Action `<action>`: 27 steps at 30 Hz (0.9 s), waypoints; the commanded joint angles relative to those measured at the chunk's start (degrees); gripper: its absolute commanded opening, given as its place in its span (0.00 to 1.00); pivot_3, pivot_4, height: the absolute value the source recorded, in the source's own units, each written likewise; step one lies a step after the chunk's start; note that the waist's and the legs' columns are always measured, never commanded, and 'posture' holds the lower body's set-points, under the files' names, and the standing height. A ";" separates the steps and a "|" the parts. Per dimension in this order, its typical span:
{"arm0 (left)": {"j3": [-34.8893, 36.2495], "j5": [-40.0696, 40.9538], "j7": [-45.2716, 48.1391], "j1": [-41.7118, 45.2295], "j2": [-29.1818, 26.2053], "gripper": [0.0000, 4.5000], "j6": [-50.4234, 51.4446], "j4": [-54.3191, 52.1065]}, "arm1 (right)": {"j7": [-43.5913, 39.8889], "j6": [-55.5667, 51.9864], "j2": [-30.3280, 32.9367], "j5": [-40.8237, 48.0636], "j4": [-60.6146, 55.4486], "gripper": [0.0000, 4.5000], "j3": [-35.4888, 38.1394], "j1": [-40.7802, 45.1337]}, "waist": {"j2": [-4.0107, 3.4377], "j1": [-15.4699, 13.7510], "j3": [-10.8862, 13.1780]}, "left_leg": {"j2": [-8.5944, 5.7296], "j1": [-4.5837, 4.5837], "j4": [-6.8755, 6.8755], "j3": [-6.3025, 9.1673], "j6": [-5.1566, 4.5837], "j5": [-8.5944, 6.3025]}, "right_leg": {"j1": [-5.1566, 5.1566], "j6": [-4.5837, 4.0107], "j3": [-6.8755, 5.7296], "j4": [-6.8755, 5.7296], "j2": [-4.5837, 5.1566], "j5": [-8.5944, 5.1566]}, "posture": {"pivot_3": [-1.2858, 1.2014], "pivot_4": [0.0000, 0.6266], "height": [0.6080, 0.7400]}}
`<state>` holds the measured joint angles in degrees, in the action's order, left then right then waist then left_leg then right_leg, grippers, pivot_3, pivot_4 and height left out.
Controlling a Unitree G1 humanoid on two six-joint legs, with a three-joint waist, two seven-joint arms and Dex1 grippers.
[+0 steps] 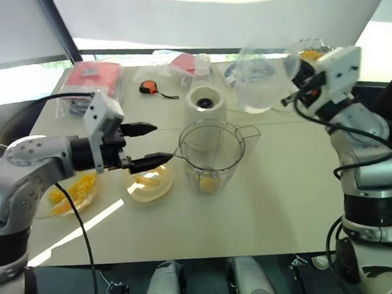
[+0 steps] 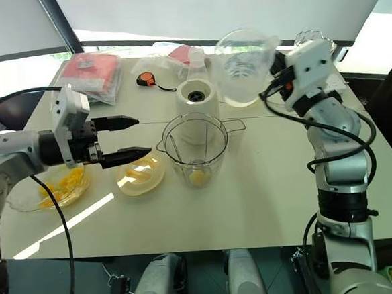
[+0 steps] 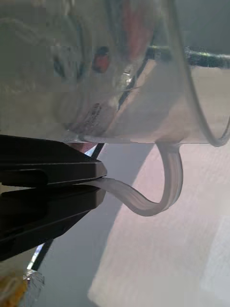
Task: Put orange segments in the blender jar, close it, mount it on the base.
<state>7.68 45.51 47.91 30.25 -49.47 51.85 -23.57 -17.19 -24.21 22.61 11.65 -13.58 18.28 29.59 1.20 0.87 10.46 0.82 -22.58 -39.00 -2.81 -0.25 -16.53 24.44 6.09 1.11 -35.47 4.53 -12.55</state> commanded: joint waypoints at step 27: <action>1.86 0.54 -8.69 -5.75 1.01 1.00 0.07 -8.55 | 27.11 51.04 -2.02 -8.15 73.24 0.01 7.23 5.25 | -0.11 3.09 0.03 | -0.08 0.12 0.05 -0.11 0.02 0.01 | -0.05 0.05 0.22 0.04 -0.08 0.03 | 0.52 0.24 1.00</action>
<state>8.30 45.87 39.31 24.43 -48.03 52.39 -30.20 8.59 24.44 19.15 4.06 59.13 25.88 33.48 1.09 3.95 10.49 0.74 -22.46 -38.95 -2.91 -0.23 -16.52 24.39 6.14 1.33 -35.43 4.45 -12.52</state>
